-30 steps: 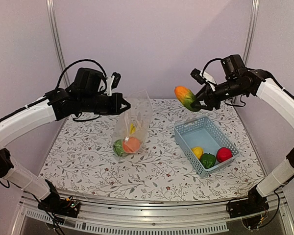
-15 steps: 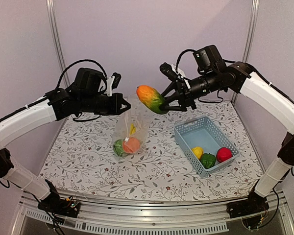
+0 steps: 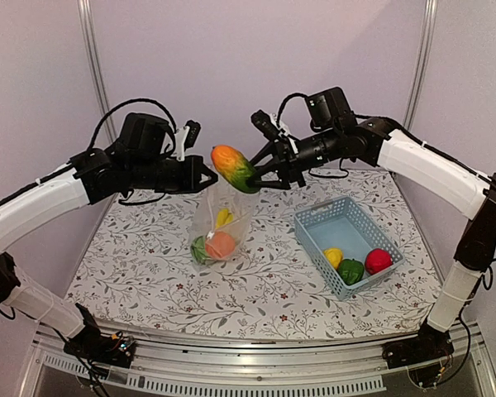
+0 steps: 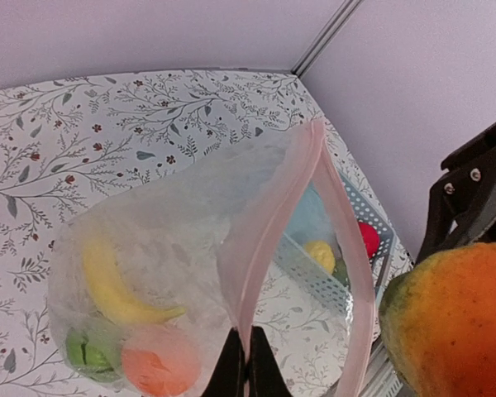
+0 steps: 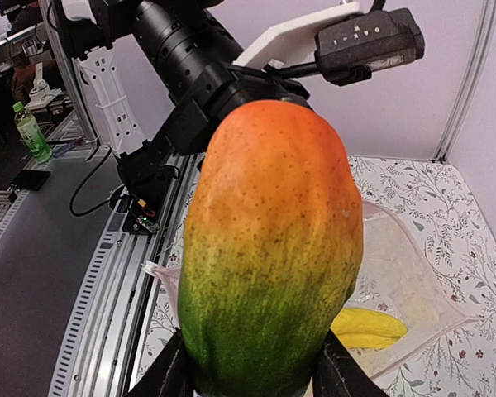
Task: Place the food in the zip-top bag and seal the zipper
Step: Place the fake fruit in the zipper food storage bag.
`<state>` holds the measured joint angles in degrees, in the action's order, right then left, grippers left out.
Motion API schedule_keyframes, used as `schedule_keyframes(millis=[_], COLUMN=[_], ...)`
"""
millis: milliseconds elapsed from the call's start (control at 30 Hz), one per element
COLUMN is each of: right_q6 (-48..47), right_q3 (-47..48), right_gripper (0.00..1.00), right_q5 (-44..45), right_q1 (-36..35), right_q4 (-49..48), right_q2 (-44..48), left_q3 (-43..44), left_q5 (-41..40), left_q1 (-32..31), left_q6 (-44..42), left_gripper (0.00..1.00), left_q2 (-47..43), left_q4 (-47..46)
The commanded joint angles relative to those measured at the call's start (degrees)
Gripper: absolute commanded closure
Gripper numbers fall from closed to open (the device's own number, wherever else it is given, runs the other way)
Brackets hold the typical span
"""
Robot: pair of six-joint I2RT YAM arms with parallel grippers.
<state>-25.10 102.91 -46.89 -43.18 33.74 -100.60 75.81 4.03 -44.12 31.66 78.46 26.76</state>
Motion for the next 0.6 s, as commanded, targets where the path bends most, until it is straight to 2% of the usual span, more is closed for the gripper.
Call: schedule_keyframes(millis=[0,233,367,567], right_q6=[2.04,3.72,4.08,3.88], right_q3=[-1.22,-1.44,-2.75,-4.09], right_gripper=[0.64,0.47,0.41,0.39], right_q5=[-0.48,4.09,4.89,5.94], right_q1=[-0.33,-0.68,-0.68,-0.68], right_q4=[-4.77,-5.78,-6.3,-6.4], right_q2=[-2.66,-4.68,-3.56,-0.93], left_q3=[-0.15,-0.63,-1.23,-1.2], left_q5=[-0.4,-0.19,-0.94,-1.3], left_q1=[-0.72,-0.7,-0.7,-0.67], left_q6=[0.5,0.97,0.77,0.41], left_gripper=[1.0,1.0,1.0,1.0], left_q2=[-2.37,-2.76,-3.13,-2.71], left_q4=[0.18,0.14,0.13,0.13])
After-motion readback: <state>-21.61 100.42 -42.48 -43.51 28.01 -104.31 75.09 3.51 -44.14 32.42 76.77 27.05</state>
